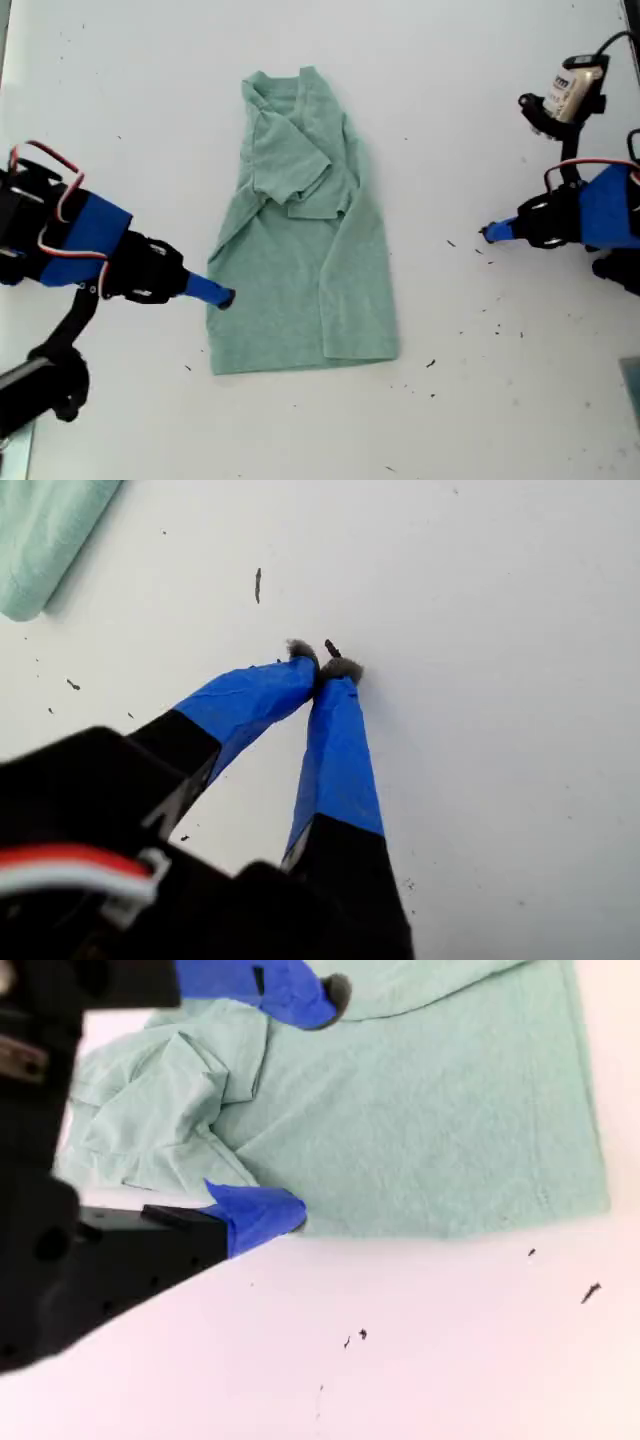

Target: Fold t shirt

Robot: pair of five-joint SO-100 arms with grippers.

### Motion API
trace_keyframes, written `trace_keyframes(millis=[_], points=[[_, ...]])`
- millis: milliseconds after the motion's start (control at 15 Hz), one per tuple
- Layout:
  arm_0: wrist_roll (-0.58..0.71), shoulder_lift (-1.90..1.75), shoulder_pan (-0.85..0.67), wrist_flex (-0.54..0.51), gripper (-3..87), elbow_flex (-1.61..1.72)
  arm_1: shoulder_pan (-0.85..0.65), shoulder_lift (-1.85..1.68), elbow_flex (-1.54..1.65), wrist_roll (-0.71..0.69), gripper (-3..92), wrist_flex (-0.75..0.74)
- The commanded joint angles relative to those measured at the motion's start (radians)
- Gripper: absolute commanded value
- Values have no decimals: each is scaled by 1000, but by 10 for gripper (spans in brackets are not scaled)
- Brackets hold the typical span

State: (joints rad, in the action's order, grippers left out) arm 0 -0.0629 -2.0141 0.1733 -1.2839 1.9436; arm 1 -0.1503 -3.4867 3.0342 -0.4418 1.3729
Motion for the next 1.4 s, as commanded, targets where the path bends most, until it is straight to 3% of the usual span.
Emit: trace_keyframes(millis=[0,133,267,400,467,600,867,1133,1333], points=[[14,51,17,202,265,75,2,-12,23,14,25,2],[-20,204,51,288,265,98,5,-12,25,15,25,3],[-49,364,86,380,211,104,9,-12,25,17,25,3],[-81,399,104,391,141,98,18,-12,25,25,25,6],[-86,394,103,390,-1,104,20,-12,26,26,25,6],[-86,357,94,383,-2,104,18,-12,28,21,25,6],[-80,144,49,216,-2,43,12,-12,28,15,25,3],[-63,143,40,-29,-2,-302,17,-12,26,20,24,5],[-34,192,29,-20,-2,-367,23,-12,28,28,24,8]])
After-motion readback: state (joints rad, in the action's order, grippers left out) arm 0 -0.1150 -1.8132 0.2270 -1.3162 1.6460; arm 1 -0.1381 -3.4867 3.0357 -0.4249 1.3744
